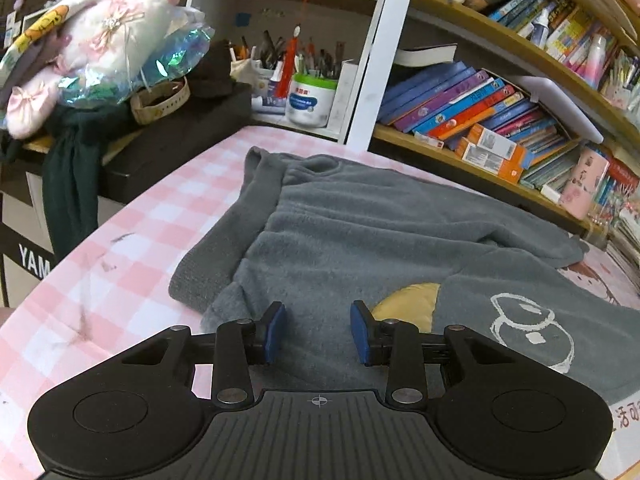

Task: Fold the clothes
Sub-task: 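Pull the sweatshirt flat with both grippers and release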

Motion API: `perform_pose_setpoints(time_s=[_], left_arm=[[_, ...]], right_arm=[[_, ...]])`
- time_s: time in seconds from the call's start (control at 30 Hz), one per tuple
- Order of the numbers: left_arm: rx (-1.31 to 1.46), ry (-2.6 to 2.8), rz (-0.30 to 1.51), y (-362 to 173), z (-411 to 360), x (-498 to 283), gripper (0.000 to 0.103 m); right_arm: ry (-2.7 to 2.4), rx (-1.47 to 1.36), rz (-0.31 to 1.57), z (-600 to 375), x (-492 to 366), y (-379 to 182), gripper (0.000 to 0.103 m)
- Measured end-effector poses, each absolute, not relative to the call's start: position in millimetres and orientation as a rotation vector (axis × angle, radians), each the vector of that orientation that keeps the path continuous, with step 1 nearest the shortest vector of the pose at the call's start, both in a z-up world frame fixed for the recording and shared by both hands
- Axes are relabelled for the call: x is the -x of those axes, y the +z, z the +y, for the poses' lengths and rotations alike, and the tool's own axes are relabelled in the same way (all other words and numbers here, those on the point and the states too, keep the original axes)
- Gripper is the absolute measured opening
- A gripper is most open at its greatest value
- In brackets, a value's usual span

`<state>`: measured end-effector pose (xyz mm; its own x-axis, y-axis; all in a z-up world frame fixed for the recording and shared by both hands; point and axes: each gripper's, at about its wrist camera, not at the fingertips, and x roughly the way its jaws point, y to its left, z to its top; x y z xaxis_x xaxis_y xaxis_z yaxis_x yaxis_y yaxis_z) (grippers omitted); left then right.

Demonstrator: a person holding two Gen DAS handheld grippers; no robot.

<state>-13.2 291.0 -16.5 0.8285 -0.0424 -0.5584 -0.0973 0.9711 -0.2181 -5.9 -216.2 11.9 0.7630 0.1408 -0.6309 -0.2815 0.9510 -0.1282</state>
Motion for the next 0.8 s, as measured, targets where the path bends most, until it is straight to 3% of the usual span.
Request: perform_pose_setpoints(time_s=[0.53, 0.8], left_arm=[[0.261, 0.045, 0.549, -11.5, 291.0, 29.4, 0.037], [0.248, 0.021, 0.539, -11.6, 281.8, 33.4, 0.043]], right_arm=[[0.328, 0.185, 0.628, -199.9, 14.9, 17.8, 0.007], [0.349, 0.193, 0.614, -191.8, 19.0, 20.6, 0.017]])
